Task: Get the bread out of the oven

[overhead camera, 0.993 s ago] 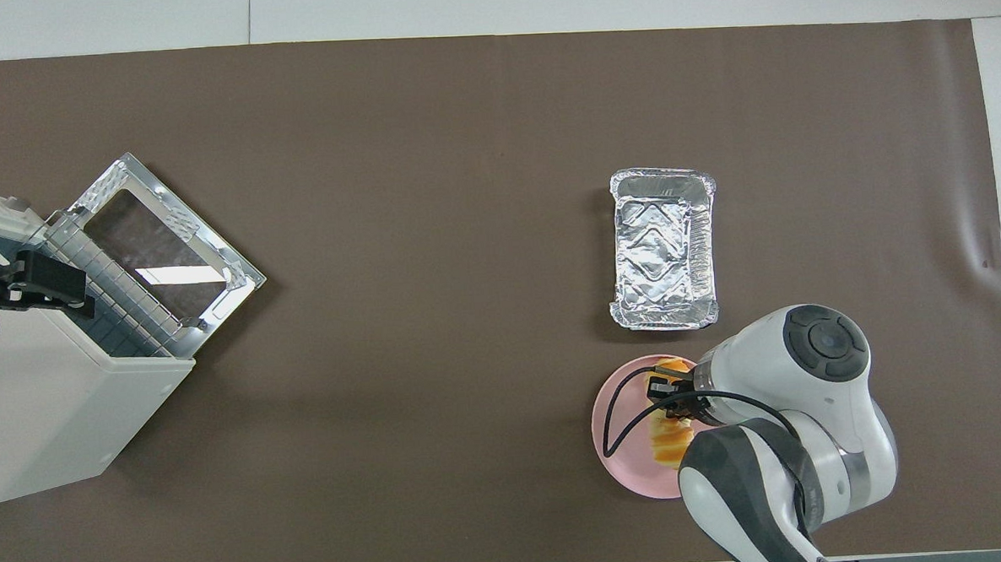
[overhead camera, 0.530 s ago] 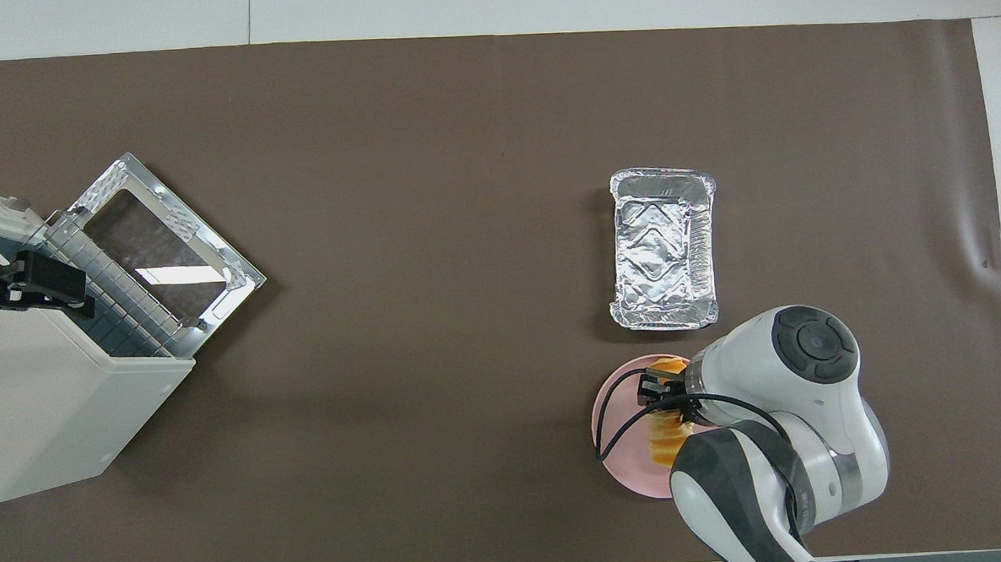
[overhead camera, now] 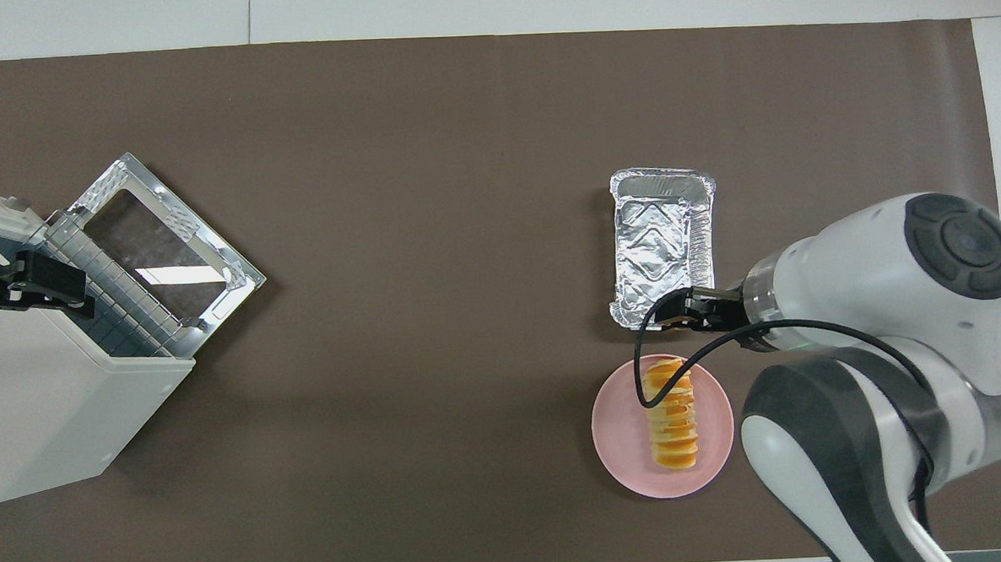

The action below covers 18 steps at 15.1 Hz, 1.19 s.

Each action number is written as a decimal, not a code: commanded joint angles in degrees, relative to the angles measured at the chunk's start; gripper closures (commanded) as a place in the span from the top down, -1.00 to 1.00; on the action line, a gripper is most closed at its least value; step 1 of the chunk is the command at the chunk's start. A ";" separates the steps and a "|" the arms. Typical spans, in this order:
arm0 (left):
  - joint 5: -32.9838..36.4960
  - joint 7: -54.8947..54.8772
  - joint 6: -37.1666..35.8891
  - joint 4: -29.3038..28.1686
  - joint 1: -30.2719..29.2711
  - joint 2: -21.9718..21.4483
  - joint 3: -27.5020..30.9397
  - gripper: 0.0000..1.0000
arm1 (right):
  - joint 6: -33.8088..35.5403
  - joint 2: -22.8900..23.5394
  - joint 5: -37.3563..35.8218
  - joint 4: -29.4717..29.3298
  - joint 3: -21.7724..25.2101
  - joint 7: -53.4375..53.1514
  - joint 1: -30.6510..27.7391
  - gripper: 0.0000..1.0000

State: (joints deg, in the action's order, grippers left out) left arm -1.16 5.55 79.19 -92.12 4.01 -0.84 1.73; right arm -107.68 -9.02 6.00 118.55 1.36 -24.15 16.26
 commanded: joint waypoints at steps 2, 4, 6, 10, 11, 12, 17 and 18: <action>0.63 0.07 1.05 -1.93 -0.50 -1.62 -0.41 1.00 | 4.92 3.83 -4.15 -11.12 -0.22 14.18 -4.82 1.00; 0.63 0.07 1.05 -1.93 -0.50 -1.62 -0.41 1.00 | 6.17 5.59 -4.07 -14.83 -0.22 21.57 -7.81 1.00; 0.63 0.07 1.05 -1.93 -0.50 -1.62 -0.41 1.00 | 5.47 5.86 -4.07 -15.10 -0.13 23.44 -9.48 1.00; 0.63 0.07 1.05 -1.93 -0.50 -1.62 -0.41 1.00 | 9.74 7.60 -4.33 -19.74 -0.04 23.44 -10.54 1.00; 0.63 0.07 1.05 -1.93 -0.50 -1.62 -0.41 1.00 | 13.60 9.09 -4.50 -23.50 0.05 23.45 -10.63 1.00; 0.63 0.07 1.05 -1.93 -0.50 -1.62 -0.41 1.00 | 16.60 10.24 -5.11 -26.58 0.05 23.53 -11.07 1.00; 0.63 0.07 1.05 -1.93 -0.50 -1.62 -0.41 1.00 | 18.21 10.25 -5.30 -27.14 0.13 23.71 -13.35 1.00; 0.63 0.07 1.05 -1.93 -0.50 -1.62 -0.41 1.00 | 18.38 9.99 -5.30 -26.79 0.13 23.71 -13.45 1.00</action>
State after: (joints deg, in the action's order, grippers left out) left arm -1.16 5.55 79.19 -92.12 4.01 -0.84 1.73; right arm -90.56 0.29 1.54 92.86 1.98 -1.62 4.23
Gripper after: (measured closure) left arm 0.000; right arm 0.000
